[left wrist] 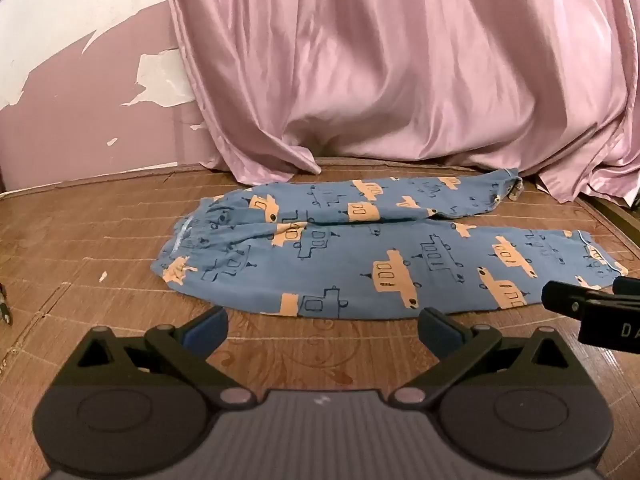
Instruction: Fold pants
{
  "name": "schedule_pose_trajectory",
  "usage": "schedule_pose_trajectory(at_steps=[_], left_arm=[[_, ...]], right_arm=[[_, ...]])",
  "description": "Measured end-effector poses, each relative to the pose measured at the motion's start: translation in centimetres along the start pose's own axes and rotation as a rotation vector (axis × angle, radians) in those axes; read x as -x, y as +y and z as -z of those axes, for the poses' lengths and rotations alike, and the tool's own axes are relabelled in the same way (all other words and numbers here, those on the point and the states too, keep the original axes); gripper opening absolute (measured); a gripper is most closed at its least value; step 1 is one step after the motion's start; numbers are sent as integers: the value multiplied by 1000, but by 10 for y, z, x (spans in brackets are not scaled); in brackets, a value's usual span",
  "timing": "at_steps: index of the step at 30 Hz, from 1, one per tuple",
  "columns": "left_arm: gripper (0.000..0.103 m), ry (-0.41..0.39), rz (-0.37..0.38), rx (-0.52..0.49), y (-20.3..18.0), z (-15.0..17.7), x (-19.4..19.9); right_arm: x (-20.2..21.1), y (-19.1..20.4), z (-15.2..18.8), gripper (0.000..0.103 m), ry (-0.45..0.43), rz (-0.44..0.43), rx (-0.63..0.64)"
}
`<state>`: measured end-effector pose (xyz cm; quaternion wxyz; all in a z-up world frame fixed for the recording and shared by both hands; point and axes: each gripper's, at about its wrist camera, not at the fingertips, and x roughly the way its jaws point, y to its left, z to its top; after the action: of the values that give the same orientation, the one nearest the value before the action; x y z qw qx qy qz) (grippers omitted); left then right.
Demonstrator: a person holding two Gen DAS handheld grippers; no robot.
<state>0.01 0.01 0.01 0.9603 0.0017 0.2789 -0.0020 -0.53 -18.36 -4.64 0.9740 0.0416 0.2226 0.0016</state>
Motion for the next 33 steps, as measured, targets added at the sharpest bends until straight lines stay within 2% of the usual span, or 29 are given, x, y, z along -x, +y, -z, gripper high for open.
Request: schedule_pose_trajectory(at_steps=[33], left_arm=[[103, 1, -4, -14, -1, 1, 0]], right_arm=[[-6, -2, 3, 102, 11, 3, -6]])
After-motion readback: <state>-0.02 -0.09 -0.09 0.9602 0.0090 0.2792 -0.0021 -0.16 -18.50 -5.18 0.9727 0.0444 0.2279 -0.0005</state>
